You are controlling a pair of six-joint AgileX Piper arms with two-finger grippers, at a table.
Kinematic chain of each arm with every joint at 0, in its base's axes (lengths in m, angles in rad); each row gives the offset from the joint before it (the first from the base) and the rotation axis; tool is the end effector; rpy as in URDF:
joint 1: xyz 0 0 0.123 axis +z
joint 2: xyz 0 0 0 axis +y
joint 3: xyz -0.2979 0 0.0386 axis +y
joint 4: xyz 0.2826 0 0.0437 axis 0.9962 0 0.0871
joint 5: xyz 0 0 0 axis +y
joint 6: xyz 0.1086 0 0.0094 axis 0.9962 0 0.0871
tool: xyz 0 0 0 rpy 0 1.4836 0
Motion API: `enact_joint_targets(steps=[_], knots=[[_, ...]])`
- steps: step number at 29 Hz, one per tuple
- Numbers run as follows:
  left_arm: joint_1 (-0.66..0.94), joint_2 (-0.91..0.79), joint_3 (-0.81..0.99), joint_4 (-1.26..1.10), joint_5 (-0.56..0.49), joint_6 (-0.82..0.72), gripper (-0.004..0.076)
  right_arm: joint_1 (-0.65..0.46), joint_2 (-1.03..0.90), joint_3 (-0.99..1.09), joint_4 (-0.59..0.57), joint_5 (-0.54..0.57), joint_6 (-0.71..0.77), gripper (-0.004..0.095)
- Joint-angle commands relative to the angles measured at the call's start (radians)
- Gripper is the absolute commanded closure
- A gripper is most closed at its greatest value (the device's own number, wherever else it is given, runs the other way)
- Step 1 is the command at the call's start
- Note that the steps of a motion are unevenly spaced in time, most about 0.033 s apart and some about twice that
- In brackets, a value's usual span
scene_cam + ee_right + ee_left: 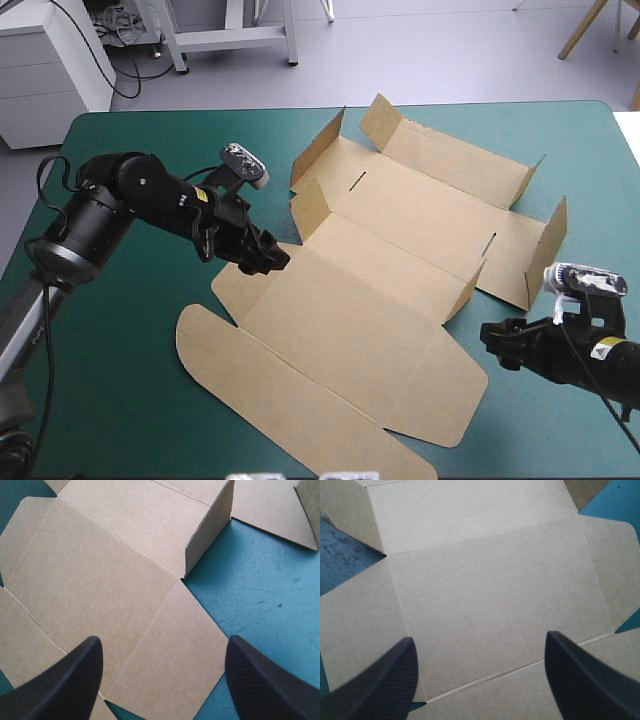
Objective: Fold the box
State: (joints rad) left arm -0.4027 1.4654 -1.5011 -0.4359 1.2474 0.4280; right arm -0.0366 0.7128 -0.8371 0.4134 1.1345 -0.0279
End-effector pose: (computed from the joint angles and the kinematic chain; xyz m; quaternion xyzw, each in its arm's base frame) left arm 0.2899 -0.1709 0.3883 0.3644 0.8799 -0.2124 0.2188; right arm 0.1402 0.0346 0.3466 0.0271 0.9277 0.1938 0.3179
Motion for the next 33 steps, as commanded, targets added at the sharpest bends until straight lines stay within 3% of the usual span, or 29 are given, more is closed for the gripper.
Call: enact_joint_targets(steps=[1,16,33], knots=[[-0.003,-0.033,-0.028,-0.046,0.044,-0.011,0.0214,0.002,0.084,-0.03,0.049,-0.062,0.067,0.0264],[-0.003,-0.033,-0.028,-0.052,0.048,-0.035,0.0215,0.002,0.465,-0.066,0.122,-0.261,0.134,0.0264],[-0.003,-0.033,-0.028,-0.052,0.048,-0.035,0.0215,0.002,0.754,-0.183,0.123,-0.178,0.083,0.0273]])
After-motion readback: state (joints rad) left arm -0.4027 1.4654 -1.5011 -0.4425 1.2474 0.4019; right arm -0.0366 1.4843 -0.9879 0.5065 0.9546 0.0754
